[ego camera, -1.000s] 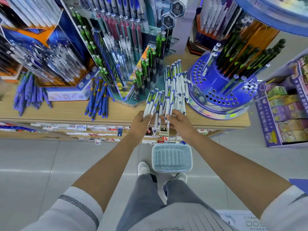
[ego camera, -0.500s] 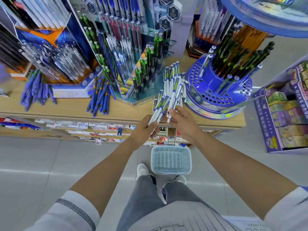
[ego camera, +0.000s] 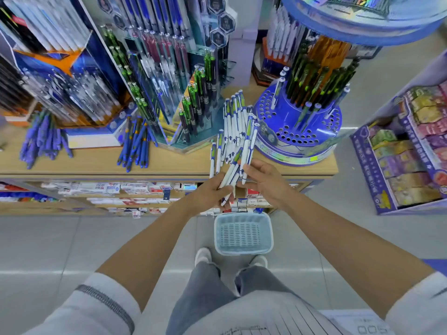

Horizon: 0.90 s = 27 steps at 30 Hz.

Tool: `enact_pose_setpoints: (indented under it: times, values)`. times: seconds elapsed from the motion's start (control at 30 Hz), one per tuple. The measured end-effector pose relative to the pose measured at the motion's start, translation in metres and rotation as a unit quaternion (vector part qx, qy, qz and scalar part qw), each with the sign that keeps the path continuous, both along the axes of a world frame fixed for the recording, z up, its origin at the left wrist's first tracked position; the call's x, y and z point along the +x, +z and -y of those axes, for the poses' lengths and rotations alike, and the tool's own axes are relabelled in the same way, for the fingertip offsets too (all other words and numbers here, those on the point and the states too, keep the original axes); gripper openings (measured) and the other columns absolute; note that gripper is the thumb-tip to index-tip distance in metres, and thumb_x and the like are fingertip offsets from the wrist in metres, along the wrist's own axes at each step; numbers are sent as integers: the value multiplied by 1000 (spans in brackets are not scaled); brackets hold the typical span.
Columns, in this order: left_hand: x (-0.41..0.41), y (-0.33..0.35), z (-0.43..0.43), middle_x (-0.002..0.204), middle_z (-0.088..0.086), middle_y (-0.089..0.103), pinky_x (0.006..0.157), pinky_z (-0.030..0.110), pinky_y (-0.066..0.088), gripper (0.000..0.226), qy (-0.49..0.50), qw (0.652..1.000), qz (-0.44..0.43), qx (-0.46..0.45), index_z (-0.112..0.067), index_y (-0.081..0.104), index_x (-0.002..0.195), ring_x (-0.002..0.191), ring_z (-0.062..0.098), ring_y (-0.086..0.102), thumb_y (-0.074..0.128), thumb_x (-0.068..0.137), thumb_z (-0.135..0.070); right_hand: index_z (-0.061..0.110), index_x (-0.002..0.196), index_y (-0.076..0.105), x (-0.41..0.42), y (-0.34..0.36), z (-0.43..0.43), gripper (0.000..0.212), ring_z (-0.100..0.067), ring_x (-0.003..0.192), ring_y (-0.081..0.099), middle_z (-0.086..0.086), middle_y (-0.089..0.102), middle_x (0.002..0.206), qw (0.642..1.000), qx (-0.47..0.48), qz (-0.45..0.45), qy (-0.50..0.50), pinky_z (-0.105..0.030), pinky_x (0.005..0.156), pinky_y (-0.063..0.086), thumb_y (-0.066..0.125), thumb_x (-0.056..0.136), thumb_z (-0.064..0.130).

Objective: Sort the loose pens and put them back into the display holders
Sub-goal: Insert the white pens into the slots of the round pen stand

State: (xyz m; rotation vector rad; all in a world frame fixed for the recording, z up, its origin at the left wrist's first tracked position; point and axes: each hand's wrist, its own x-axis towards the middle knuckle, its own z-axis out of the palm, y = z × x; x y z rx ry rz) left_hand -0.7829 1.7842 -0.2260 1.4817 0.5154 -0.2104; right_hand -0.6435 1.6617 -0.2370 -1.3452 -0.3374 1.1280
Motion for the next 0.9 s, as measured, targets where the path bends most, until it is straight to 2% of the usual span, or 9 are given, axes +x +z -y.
enact_pose_setpoints:
  times: [0.07, 0.2, 0.33, 0.47, 0.57, 0.67, 0.73, 0.83, 0.9]
  values:
    - [-2, 2, -5, 76, 4, 57, 61, 26, 49, 25, -32, 999, -6, -25, -16, 42, 127, 74, 26, 48, 43, 103, -14, 7, 120, 61, -3, 0, 0, 25, -32, 107, 61, -23, 60, 118, 1000, -3, -2, -11, -37, 83, 58, 53, 98, 14]
    - [-8, 7, -25, 78, 3, 56, 63, 27, 48, 26, -106, 994, -26, -29, -16, 43, 129, 70, 20, 51, 43, 103, -15, 7, 120, 61, -15, -1, -7, 26, -33, 100, 59, -21, 55, 107, 999, -22, -7, -31, -33, 78, 58, 56, 97, 18]
    - [-13, 13, -46, 81, 3, 58, 62, 25, 49, 10, -173, 983, -50, -43, -18, 52, 108, 67, 12, 58, 45, 102, -13, 15, 118, 64, -32, -4, -14, 23, -31, 102, 64, -20, 65, 115, 999, -18, -5, -48, -47, 94, 52, 54, 98, 18]
    - [-9, 17, -56, 83, 7, 64, 66, 27, 50, 6, -200, 976, -72, -42, -11, 57, 95, 70, 19, 63, 53, 98, -14, 12, 121, 63, -44, -4, -19, 26, -35, 103, 62, -24, 63, 117, 998, -9, -2, -70, -52, 97, 49, 54, 98, 18]
    - [-2, 15, -55, 86, 15, 65, 75, 39, 48, 18, -183, 979, -76, -40, -5, 58, 103, 75, 27, 63, 62, 92, -19, 9, 119, 63, -51, 0, -20, 25, -33, 100, 61, -24, 63, 113, 997, -7, 6, -83, -45, 93, 53, 54, 97, 16]
    - [4, 16, -50, 77, 11, 55, 60, 29, 49, 2, -185, 979, -75, -39, -10, 56, 95, 62, 20, 55, 56, 95, -12, 8, 117, 64, -55, 0, -17, 23, -34, 98, 61, -22, 64, 109, 994, -5, -1, -110, -39, 87, 55, 55, 97, 15]
    - [9, 16, -46, 73, 7, 50, 52, 25, 46, 3, -190, 978, -77, -39, -9, 54, 94, 57, 17, 51, 54, 97, -9, 5, 119, 63, -55, 1, -13, 26, -34, 98, 64, -22, 66, 112, 992, -7, -1, -124, -38, 84, 56, 56, 96, 15]
    - [17, 14, -43, 78, 8, 53, 51, 25, 44, 9, -197, 977, -85, -4, -12, 52, 92, 58, 15, 52, 48, 99, -7, 8, 111, 68, -51, 4, -6, 20, -31, 92, 64, -22, 65, 107, 989, -17, 18, -149, -35, 79, 56, 59, 95, 16]
    - [20, 14, -42, 74, 5, 55, 54, 30, 41, 8, -181, 979, -88, 12, -12, 49, 94, 57, 15, 49, 46, 99, -7, 11, 107, 70, -44, 5, -1, 16, -27, 90, 61, -19, 61, 100, 983, -22, 31, -180, -30, 75, 56, 60, 94, 16]
